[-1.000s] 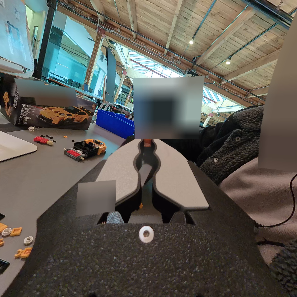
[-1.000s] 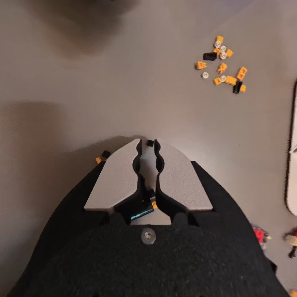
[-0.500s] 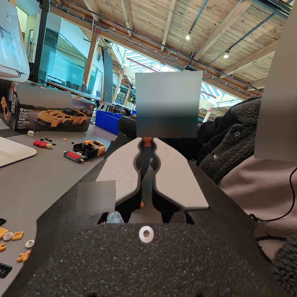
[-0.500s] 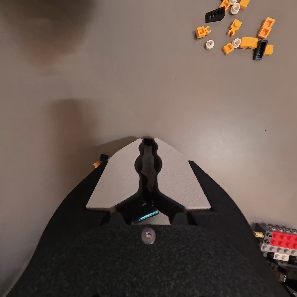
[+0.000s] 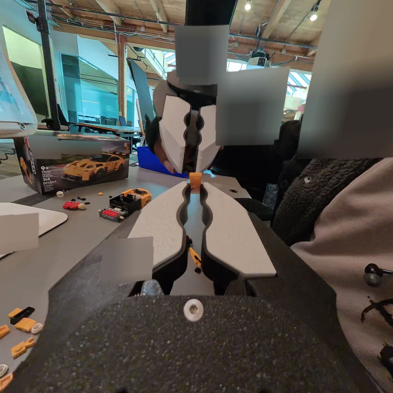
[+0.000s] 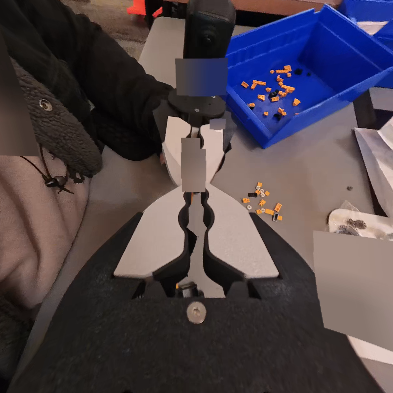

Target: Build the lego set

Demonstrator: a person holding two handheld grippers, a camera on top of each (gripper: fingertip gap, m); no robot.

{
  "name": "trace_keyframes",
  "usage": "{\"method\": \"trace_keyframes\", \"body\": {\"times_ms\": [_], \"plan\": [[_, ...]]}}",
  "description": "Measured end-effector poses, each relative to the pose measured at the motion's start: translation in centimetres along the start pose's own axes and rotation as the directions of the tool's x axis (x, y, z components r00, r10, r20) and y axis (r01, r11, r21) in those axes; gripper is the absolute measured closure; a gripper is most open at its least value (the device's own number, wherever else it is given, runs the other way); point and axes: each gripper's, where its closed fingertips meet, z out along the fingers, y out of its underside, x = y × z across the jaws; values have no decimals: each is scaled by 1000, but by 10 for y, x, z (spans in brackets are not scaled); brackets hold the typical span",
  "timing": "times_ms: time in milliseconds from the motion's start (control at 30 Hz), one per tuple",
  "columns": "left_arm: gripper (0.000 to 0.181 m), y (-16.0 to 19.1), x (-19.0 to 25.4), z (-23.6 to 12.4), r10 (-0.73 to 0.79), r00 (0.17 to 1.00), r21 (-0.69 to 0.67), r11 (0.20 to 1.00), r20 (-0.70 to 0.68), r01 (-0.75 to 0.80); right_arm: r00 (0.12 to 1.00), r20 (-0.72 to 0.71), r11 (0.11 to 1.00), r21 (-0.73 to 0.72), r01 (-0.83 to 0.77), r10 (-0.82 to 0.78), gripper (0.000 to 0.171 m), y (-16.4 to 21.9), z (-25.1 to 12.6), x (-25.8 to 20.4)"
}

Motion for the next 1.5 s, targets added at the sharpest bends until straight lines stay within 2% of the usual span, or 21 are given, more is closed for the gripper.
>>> {"method": "trace_keyframes", "body": {"times_ms": [767, 1500], "plan": [[173, -5, 16, 6, 87, 996, 9, 996, -15, -87, 990, 135, 988, -155, -11, 32, 163, -5, 0, -21], [173, -15, 15, 1, 45, 999, 70, 997, -20, -44, 992, 122, 993, -114, -4, 18, 156, -19, -1, -21]]}}
